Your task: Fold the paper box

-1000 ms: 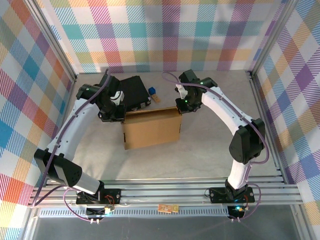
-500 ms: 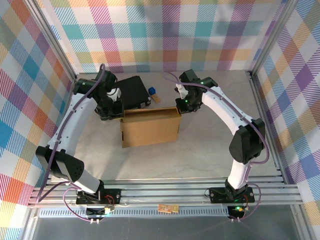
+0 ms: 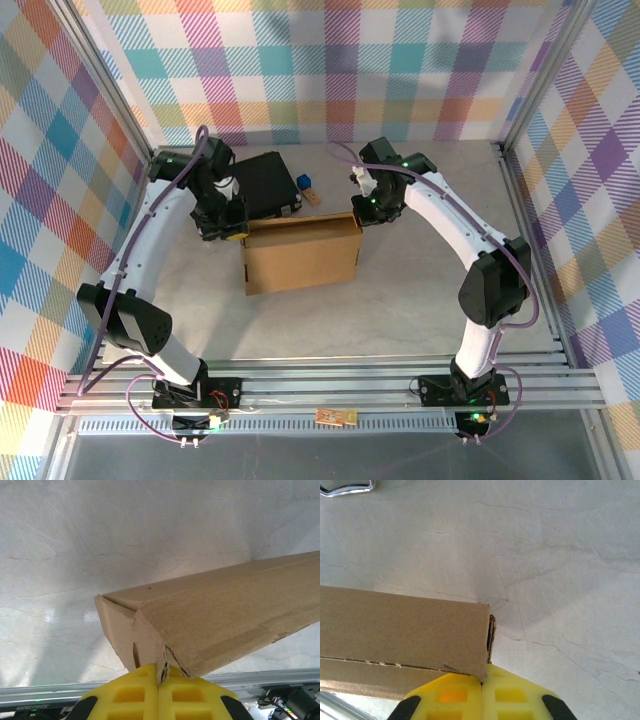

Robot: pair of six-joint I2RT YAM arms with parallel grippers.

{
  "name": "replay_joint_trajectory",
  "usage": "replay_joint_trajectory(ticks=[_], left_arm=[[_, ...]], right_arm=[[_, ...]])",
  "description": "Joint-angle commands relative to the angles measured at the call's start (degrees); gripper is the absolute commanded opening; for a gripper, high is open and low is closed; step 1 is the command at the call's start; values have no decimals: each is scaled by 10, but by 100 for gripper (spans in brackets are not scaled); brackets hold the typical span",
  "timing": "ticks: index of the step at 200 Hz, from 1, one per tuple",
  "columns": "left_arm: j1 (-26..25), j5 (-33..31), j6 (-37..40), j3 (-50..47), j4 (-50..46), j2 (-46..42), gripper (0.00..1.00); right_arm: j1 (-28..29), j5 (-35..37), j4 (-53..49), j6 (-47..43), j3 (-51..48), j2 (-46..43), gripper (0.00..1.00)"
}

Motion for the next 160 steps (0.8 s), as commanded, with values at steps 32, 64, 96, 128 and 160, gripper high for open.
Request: replay_joint_trajectory(ticks=[32, 64, 96, 128, 160], left_arm=[[11, 42, -19, 38, -28, 10, 3], [12, 40, -17, 8, -13, 5, 1], [13, 32, -14, -40, 14, -7, 0], [14, 22, -6, -81, 47, -25, 0], [15, 16, -1, -129, 85, -45, 0]], right_arm=[[0, -20, -23, -5, 32, 7, 0], [0, -27, -17, -1, 24, 10, 0], [0, -31, -9, 3, 15, 12, 0], [0, -33, -4, 4, 9, 16, 0], [1, -38, 7, 7, -5, 14, 0]])
